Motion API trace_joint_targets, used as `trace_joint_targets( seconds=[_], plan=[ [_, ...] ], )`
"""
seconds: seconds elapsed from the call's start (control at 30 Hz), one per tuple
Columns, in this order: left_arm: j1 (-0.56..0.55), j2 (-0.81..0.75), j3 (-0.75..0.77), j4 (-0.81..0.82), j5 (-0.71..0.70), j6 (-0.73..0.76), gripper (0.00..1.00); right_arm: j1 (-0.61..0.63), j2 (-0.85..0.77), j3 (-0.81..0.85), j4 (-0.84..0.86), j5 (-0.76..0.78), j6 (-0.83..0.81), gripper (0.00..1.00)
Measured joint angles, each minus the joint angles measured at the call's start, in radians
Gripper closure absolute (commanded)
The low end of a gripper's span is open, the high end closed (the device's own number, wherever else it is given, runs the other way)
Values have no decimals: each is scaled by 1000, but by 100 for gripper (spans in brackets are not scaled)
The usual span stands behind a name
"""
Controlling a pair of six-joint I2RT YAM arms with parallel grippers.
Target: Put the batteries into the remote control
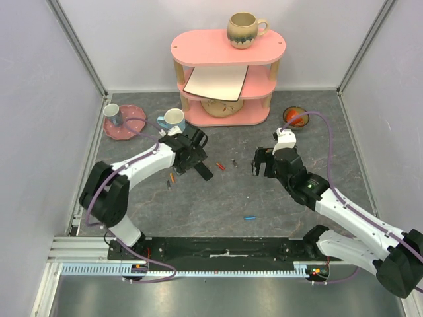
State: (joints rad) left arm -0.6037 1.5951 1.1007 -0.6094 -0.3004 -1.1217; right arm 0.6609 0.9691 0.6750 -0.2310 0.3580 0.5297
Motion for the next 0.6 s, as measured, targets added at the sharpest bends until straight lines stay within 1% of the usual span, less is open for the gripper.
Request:
trace_joint_targets(
  seconds=[0.1,0.27,0.6],
  plan=[
    [-3,72,48,-52,-19,-23,15,0,6,0,0,-9,2,2],
    [-3,145,102,-96,-41,-48,17,0,7,0,-2,-19,3,2],
    [-3,292,191,-119,-51,-60,22,0,-6,-15,-9,-21,2,2]
  ],
)
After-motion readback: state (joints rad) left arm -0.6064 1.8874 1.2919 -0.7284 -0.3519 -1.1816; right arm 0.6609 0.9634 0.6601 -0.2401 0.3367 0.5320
